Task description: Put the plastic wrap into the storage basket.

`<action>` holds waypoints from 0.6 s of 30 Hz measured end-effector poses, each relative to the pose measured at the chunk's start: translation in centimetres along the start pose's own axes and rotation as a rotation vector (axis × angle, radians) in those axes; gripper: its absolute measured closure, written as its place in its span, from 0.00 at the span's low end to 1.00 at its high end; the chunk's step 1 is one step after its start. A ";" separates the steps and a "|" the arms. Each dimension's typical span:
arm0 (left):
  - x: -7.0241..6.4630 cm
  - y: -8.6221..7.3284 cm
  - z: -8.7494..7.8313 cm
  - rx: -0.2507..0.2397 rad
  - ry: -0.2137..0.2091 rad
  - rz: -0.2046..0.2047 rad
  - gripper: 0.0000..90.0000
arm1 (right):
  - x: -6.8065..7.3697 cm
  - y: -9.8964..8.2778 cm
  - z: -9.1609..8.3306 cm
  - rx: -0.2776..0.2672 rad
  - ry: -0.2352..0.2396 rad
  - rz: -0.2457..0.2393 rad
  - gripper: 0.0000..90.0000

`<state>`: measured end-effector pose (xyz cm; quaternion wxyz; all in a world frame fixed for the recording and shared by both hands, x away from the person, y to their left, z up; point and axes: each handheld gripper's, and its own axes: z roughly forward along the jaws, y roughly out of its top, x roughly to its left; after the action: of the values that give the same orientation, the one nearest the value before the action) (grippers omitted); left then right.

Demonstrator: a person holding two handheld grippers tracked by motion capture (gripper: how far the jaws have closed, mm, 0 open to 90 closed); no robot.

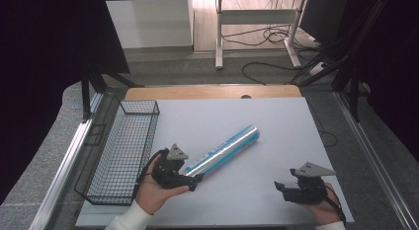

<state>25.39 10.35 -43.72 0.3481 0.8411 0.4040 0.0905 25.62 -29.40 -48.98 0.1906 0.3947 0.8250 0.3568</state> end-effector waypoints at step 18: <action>0.7 5.2 5.1 0.096 -0.032 0.030 0.20 | -0.4 -0.1 0.0 0.002 -0.009 0.004 0.28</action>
<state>31.29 5.98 -44.15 0.3124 0.8640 0.3897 0.0630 25.82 -29.76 -49.09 0.1931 0.3983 0.8236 0.3547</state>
